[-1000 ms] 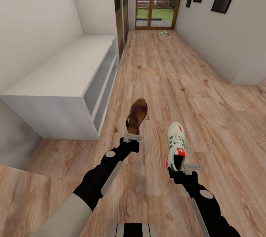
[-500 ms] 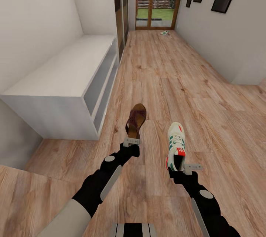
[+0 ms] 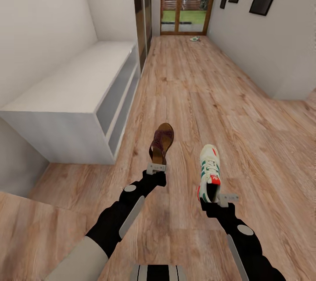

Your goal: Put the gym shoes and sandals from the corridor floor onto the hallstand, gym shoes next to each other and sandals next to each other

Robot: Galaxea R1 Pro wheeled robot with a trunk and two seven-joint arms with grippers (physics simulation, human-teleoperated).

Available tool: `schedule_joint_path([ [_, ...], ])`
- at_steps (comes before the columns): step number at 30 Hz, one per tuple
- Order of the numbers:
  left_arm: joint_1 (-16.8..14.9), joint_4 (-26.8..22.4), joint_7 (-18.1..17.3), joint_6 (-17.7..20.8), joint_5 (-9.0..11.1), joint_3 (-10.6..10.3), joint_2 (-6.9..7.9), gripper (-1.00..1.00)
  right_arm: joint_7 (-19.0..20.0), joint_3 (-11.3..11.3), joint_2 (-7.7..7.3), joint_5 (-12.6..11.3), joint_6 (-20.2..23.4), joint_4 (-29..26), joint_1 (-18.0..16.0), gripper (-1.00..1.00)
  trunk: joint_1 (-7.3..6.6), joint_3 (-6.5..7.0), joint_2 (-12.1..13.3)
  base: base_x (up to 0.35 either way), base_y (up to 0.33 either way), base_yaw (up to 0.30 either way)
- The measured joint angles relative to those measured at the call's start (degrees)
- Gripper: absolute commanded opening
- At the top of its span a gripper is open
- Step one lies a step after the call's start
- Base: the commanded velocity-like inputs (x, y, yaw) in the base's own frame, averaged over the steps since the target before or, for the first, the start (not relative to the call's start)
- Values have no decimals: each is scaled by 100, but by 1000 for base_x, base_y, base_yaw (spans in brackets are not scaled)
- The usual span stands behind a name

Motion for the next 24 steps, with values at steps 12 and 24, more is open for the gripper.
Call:
schedule_joint_path([
  [12,0,-8,0,0,-9,0,0,-100,3,-22,0,1,0,-10,0,-100,1,1,0,-216,-269,0],
  [24,0,-9,0,2,-9,1,0,-100,0,-17,0,1,-2,-9,0,-100,-2,99,0,-129,-132,0],
])
